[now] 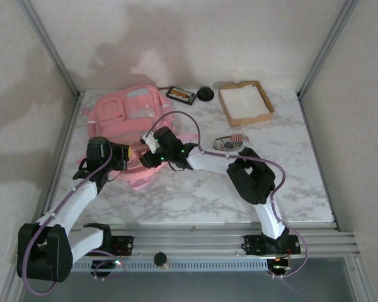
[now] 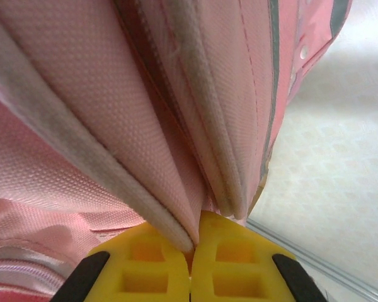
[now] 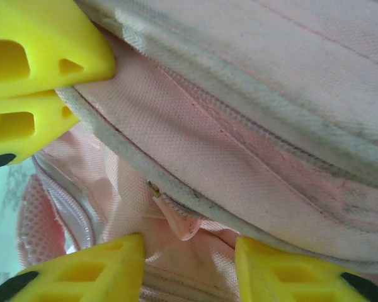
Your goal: Pack books, pencil case, and school supplies into a backpack
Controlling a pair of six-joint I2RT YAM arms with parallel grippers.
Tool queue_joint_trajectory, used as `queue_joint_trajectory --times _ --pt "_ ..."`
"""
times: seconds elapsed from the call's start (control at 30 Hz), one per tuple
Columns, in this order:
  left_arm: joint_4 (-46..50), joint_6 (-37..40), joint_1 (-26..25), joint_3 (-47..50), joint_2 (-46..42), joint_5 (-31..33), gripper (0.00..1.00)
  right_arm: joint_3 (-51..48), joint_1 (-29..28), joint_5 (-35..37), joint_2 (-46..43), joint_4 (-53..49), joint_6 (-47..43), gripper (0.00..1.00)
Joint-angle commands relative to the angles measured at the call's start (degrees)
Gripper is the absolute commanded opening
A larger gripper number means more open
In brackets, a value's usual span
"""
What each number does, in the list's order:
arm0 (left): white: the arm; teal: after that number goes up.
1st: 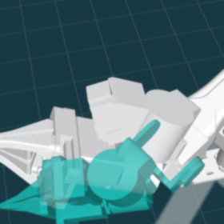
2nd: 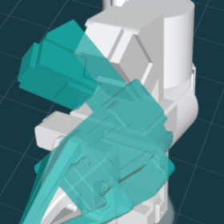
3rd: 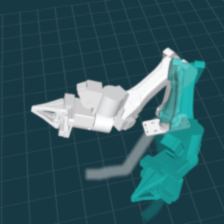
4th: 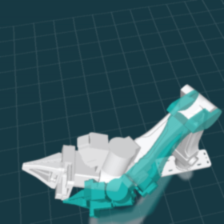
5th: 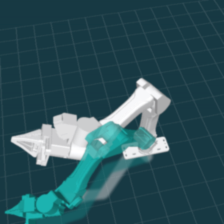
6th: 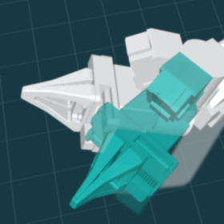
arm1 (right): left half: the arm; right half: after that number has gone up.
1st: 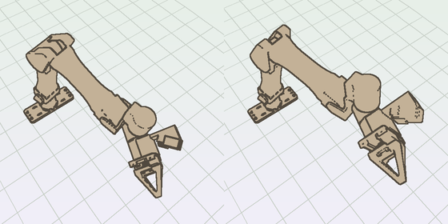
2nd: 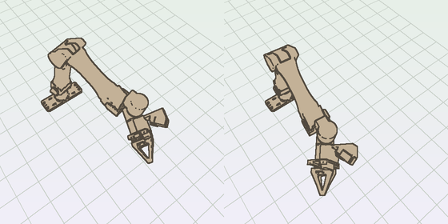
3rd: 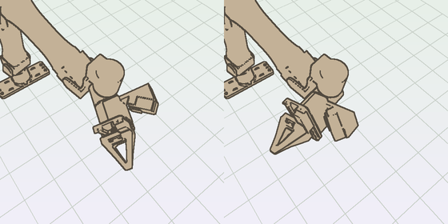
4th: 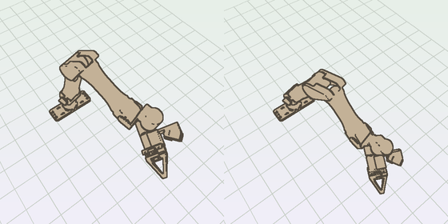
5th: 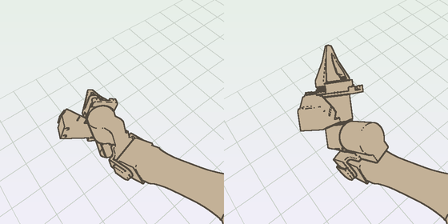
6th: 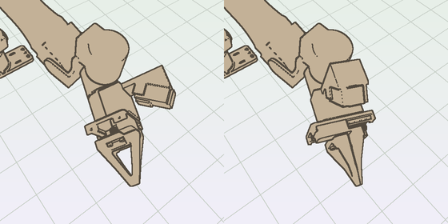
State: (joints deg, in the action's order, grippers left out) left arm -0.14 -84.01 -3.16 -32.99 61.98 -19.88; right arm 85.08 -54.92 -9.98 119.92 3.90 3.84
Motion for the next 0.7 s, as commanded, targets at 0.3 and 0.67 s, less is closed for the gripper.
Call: queue_joint_trajectory --times 0.3,0.67 --pt "-3.7 0.0 -0.4 -0.8 -1.2 -1.6 0.00 -2.4 1.5 3.5 0.4 15.9 -4.1 0.44" --pt "-4.4 0.1 -0.4 -1.0 -0.9 -2.1 0.00 -4.9 2.6 -3.5 -2.1 19.7 -9.6 0.17"
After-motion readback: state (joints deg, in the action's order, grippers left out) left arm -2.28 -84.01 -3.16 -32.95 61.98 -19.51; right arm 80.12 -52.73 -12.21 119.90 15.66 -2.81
